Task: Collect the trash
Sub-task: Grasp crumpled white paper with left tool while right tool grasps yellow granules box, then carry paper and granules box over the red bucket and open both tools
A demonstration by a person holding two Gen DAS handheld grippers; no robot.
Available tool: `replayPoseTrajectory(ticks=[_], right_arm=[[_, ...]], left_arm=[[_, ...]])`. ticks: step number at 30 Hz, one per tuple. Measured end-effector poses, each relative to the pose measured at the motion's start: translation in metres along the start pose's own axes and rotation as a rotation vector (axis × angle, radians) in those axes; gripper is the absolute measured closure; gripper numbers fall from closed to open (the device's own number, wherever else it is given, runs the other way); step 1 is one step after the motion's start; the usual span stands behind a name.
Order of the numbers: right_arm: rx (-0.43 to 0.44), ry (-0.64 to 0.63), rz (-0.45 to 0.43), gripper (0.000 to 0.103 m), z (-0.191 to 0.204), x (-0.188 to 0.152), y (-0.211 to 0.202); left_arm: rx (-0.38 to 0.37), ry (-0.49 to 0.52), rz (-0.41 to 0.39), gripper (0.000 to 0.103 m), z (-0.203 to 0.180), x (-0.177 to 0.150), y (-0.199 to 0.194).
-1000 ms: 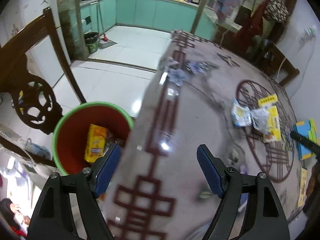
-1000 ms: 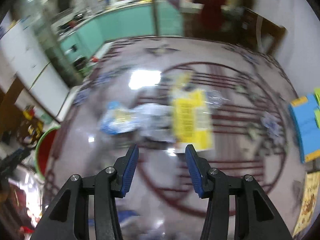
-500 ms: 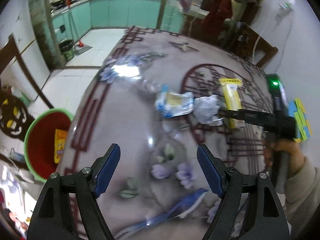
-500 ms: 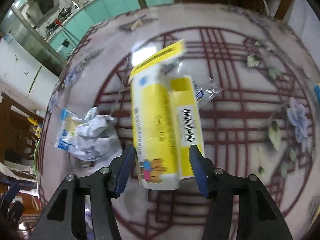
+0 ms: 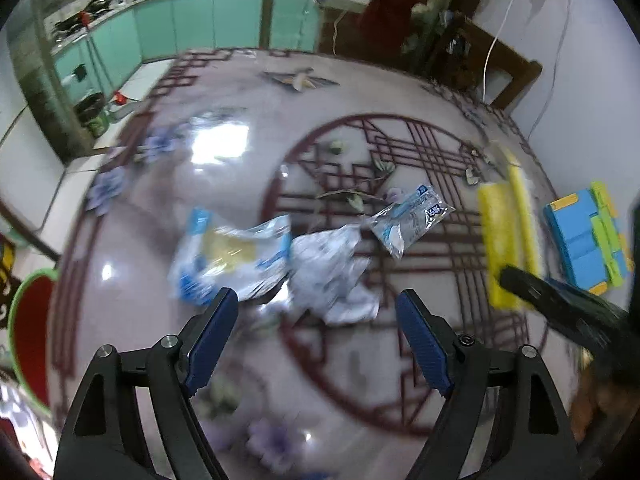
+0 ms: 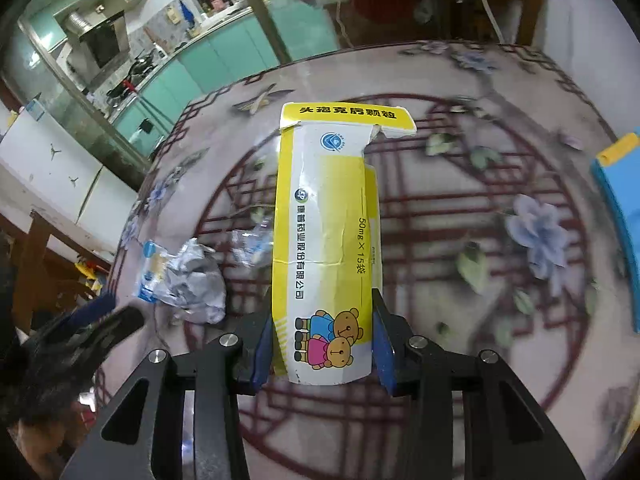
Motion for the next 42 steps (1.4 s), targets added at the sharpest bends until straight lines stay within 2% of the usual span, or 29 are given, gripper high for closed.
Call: replayPoseTrajectory(ticks=[3, 5, 6, 7, 10, 25, 33, 42], right_arm=[[-0.012, 0.017, -0.005, 0.063, -0.012, -0.003, -0.011], [-0.019, 0.019, -0.013, 0.063, -0.016, -0.005, -0.018], [-0.022, 0.016, -0.015, 0.063, -0.018, -0.005, -0.02], [-0.025, 0.011, -0.018, 0.063, -0.019, -0.005, -0.022], [-0.026, 0.0, -0.031, 0.063, -0.019, -0.007, -0.029], [-0.042, -0.111, -0.065, 0.063, 0.036, -0.019, -0.05], [-0.041, -0.15, -0.081, 0.063, 0.065, -0.039, -0.067], [-0.02, -0.222, -0.06, 0.062, 0.107, -0.058, -0.067]], left_arm=[[-0.013, -0.004, 0.043, 0.024, -0.006, 0.004, 0.025], [-0.016, -0.015, 0.065, 0.042, -0.008, 0.005, 0.039], [-0.011, -0.021, 0.076, 0.055, -0.007, 0.004, 0.043], [-0.016, -0.026, 0.082, 0.06, -0.006, 0.004, 0.045], [-0.014, -0.029, 0.066, 0.066, -0.006, 0.002, 0.04], [-0.012, -0.009, -0.034, 0.065, 0.008, -0.019, -0.037], [0.004, -0.035, -0.078, 0.065, 0.032, -0.037, -0.068], [0.028, -0.1, -0.098, 0.065, 0.072, -0.057, -0.088]])
Point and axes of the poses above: each gripper's, at about its wrist camera, not at the fingertips, and y roughly the way its jaws point, z to its left, x to its top, the point moved 1 cm from there along y, roughly the way its jaws point
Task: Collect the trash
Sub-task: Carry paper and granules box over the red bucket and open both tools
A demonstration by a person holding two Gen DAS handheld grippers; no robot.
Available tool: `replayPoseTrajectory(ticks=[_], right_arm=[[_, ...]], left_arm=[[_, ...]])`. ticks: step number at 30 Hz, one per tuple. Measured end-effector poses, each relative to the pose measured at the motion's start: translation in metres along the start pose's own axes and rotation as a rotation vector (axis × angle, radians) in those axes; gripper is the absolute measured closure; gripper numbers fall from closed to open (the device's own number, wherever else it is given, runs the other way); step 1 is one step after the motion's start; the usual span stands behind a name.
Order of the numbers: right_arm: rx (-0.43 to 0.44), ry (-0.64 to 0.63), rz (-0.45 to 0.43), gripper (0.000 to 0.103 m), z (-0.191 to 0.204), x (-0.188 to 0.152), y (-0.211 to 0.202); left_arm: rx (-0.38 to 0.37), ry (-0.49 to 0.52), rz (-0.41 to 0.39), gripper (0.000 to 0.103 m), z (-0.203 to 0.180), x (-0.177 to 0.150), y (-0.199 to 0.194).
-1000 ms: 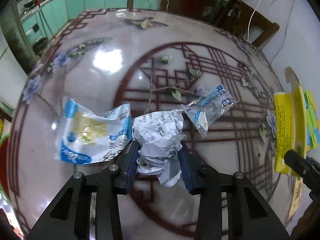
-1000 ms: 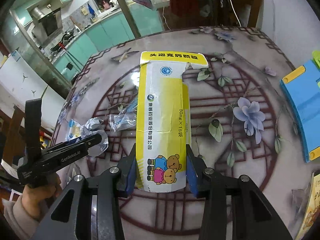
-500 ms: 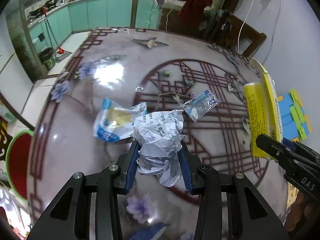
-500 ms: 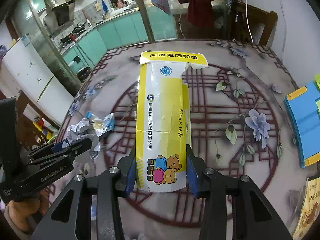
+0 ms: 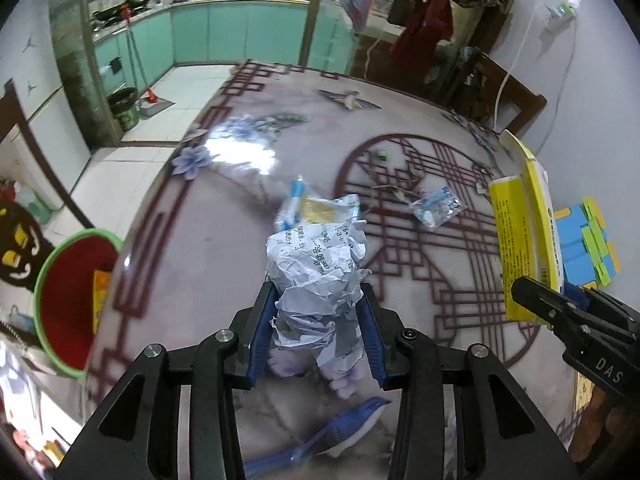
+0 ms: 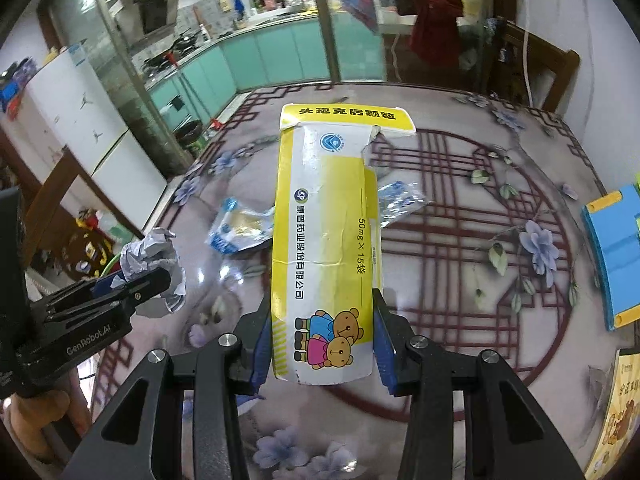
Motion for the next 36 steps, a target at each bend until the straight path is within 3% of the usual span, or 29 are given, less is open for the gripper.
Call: replayPoseTrajectory(ticks=[16, 19, 21, 29, 32, 36], right_arm=[[0.036, -0.075, 0.034, 0.063, 0.073, -0.008, 0.016], [0.063, -0.107, 0.104, 0.061, 0.081, -0.017, 0.025], [0.077, -0.156, 0.161, 0.042, 0.088, -0.029, 0.034], [0.048, -0.327, 0.362, 0.037, 0.099, -0.09, 0.074], [0.017, -0.334, 0.416, 0.038, 0.096, -0.104, 0.089], [0.032, -0.274, 0.409, 0.06, 0.091, -0.106, 0.089]], left_arm=[[0.004, -0.053, 0.007, 0.065, 0.062, -0.013, -0.011], [-0.002, -0.054, 0.009, 0.065, 0.069, -0.014, -0.012], [-0.01, -0.056, 0.013, 0.065, 0.074, -0.015, -0.011], [-0.024, -0.062, 0.027, 0.065, 0.084, -0.022, -0.011], [-0.025, -0.062, 0.029, 0.065, 0.088, -0.022, -0.012], [-0.022, -0.064, 0.03, 0.065, 0.094, -0.022, -0.012]])
Point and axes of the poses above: each gripper's, at about its wrist camera, not at the fingertips, and y roughly the way its jaws point, z to its left, x to its top, the point moved 1 cm from there along y, roughly the way its jaws point
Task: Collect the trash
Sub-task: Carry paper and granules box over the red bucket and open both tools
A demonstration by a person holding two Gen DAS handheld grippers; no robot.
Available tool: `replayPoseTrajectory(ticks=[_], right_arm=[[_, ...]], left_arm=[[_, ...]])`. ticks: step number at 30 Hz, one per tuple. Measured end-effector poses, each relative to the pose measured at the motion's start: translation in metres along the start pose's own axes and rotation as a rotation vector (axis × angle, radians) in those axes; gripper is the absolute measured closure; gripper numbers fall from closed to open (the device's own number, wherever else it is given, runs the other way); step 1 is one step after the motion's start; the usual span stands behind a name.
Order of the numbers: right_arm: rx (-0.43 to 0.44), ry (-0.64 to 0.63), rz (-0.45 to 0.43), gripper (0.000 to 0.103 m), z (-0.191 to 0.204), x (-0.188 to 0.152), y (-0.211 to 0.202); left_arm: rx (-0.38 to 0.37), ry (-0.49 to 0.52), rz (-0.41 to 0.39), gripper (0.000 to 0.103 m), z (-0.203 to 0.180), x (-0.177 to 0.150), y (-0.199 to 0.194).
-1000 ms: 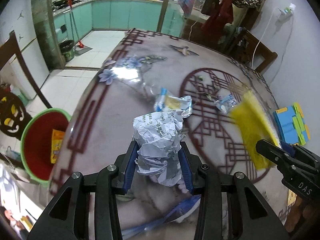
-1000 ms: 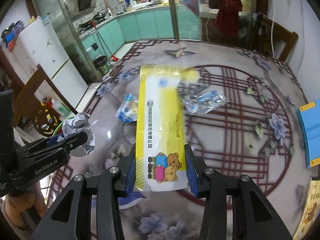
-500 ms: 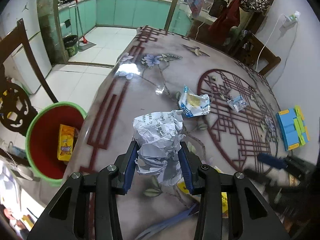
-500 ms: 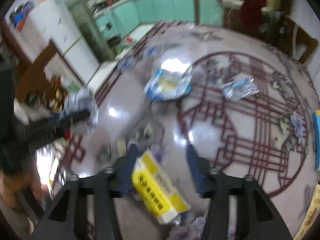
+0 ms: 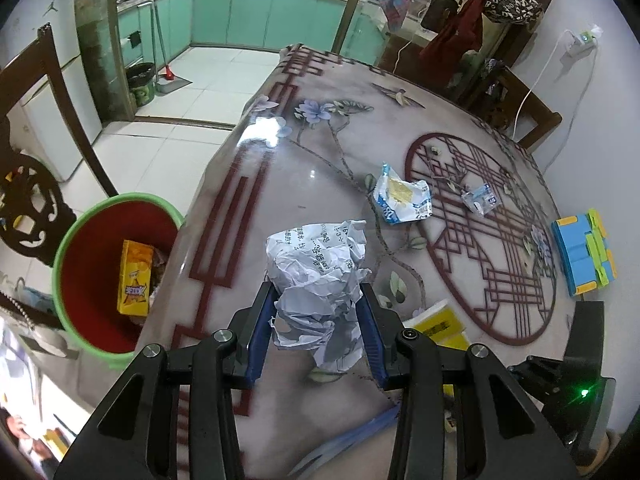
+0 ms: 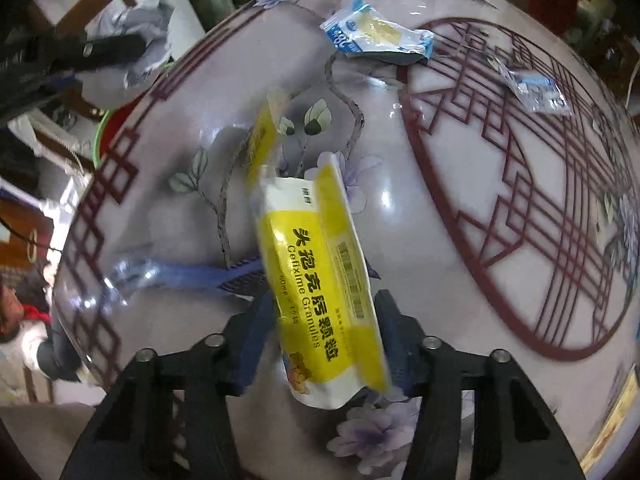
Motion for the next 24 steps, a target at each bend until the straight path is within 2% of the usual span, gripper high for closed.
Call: replayPoseTrajectory(ticks=[2, 10, 18, 24], right_arm=[[0.002, 0.019, -0.022, 0.063, -0.002, 0.001, -0.006], [0.013, 0.097, -0.143, 0.063, -0.005, 0.024, -0.047], [0.032, 0.075, -0.246, 0.063, 0.032, 0.07, -0.081], [0.057, 0.035, -0.277, 0.063, 0.062, 0.097, -0.083]], left_arm=[[0.002, -0.007, 0.0, 0.065, 0.004, 0.0, 0.0], [0.015, -0.025, 0.004, 0.065, 0.021, 0.0, 0.001], [0.029, -0.047, 0.01, 0.065, 0.046, 0.001, 0.002], [0.056, -0.08, 0.001, 0.065, 0.075, 0.006, -0.002]])
Point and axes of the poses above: each gripper's, at about its wrist camera, not at the fingertips, and y roughly the way its jaws point, z to its left, x to its top, the point moved 1 cm from there along y, roughly the way its jaws point
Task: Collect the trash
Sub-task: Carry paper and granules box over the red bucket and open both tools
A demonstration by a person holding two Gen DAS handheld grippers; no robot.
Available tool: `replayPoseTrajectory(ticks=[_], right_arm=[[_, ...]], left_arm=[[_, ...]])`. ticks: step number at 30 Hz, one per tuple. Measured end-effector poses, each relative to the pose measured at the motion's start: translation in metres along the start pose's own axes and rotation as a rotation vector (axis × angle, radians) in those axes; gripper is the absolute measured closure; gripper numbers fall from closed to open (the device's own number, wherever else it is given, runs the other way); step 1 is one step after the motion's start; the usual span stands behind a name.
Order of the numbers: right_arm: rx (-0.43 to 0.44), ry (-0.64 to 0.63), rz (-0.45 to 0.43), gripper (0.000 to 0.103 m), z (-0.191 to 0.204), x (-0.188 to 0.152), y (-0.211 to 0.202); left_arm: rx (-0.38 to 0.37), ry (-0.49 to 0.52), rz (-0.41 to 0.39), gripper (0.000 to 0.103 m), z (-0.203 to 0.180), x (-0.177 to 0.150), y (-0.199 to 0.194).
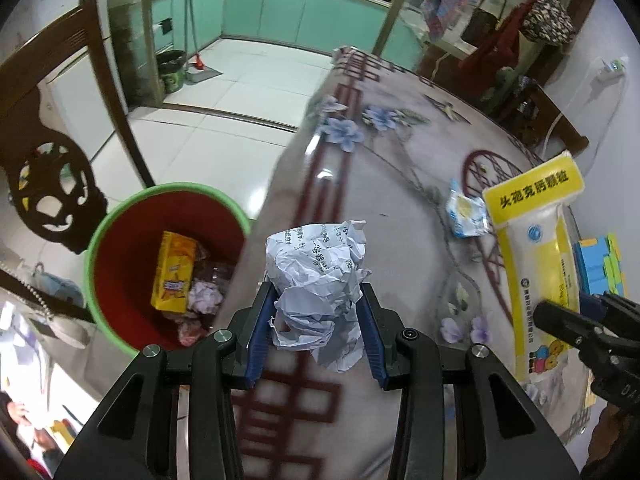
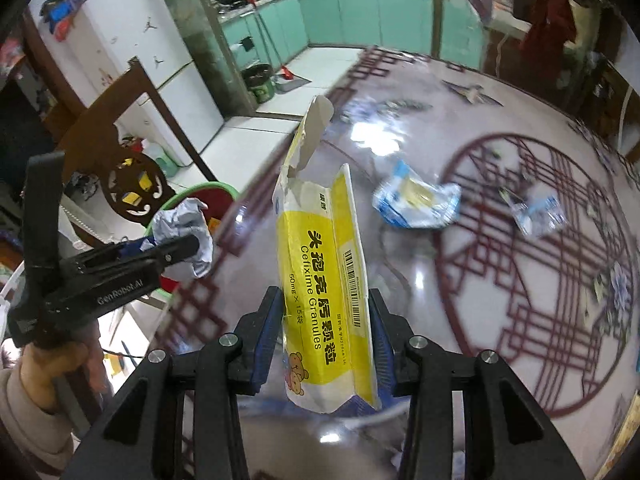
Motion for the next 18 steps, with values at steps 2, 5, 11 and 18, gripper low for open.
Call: replayPoseTrajectory(ticks=[2, 5, 11, 18], right_arm=[[0.007, -0.015, -0.004, 0.063, 0.01, 0.006, 0.004], [0.021, -0.04, -0.01, 0.063, 0.028, 0.017, 0.011], [0.042, -0.081, -0.013, 0.063, 0.061, 0.037, 0.027], [0.076, -0.105, 0.015, 0.063, 0.096, 0.054, 0.054]], left_arm=[[0.012, -0.016, -0.005, 0.065, 0.013, 0.003, -0.001], [0.029, -0.039, -0.01, 0.065, 0.03, 0.006, -0.002], [0.063, -0.076, -0.004, 0.065, 0.065, 0.011, 0.001], [0.1, -0.105, 0.01, 0.065, 0.099, 0.017, 0.008]])
Point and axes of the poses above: each gripper's, at about its wrist camera, not at the fingertips, and y roughly the way its jaws point, z to its left, x to its top, the point moved 1 cm from there along y, roughly the way its jaws point
